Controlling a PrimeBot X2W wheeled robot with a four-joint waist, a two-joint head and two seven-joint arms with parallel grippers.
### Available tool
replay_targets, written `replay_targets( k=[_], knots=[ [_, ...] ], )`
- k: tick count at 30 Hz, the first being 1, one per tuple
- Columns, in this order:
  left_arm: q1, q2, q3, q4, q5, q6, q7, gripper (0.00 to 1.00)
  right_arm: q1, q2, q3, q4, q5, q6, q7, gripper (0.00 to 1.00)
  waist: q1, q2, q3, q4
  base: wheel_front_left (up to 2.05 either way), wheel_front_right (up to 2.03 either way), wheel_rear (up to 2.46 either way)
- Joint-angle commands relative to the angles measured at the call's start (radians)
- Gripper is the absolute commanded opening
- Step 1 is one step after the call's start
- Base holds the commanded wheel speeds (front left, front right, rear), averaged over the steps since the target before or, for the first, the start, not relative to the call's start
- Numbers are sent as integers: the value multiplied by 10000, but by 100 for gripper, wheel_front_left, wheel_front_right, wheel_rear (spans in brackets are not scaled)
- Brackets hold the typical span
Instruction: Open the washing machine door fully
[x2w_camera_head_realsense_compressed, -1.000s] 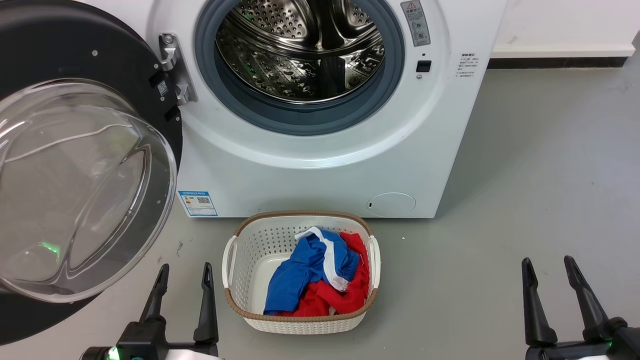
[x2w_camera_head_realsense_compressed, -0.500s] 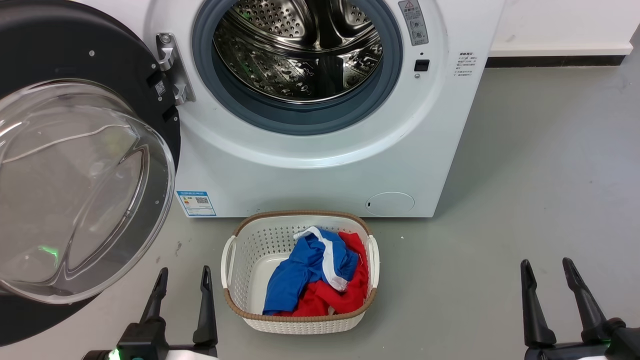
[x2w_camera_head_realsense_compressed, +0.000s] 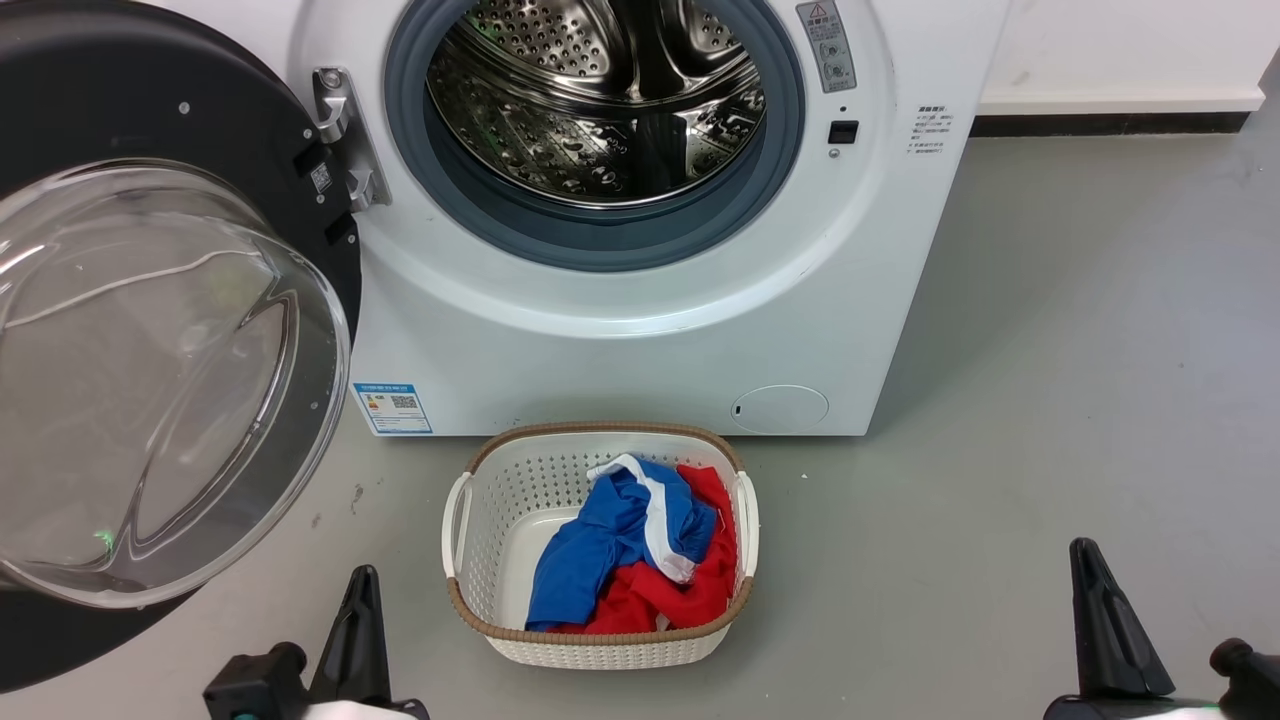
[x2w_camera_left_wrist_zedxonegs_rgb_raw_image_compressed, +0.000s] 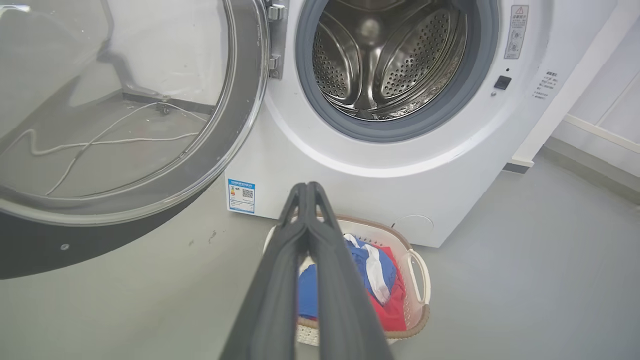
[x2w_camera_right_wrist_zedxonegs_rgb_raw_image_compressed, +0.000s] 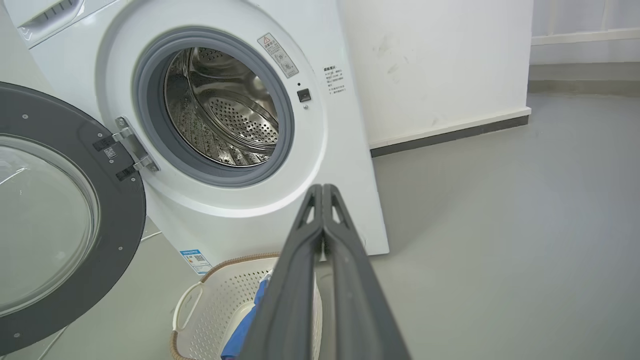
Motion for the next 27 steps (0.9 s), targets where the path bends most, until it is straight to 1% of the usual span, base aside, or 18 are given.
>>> replay_targets(
  k=[1, 13, 27],
  knots=[
    [-282, 26, 79, -86, -482, -79, 94, 0, -302, -98, 18, -43, 506, 0, 75, 0, 0, -1, -2, 1, 0, 0, 0],
    [-633, 51, 254, 160, -2682, -314, 602, 0, -760, -206, 70, 387, 2724, 0, 497, 0, 0, -1, -18, 11, 0, 0, 0],
    [-985, 67, 445, 409, -4891, -545, 1129, 0, -1192, -279, 73, 811, 4918, 0, 964, 0, 0, -1, -37, 23, 0, 0, 0]
  ],
)
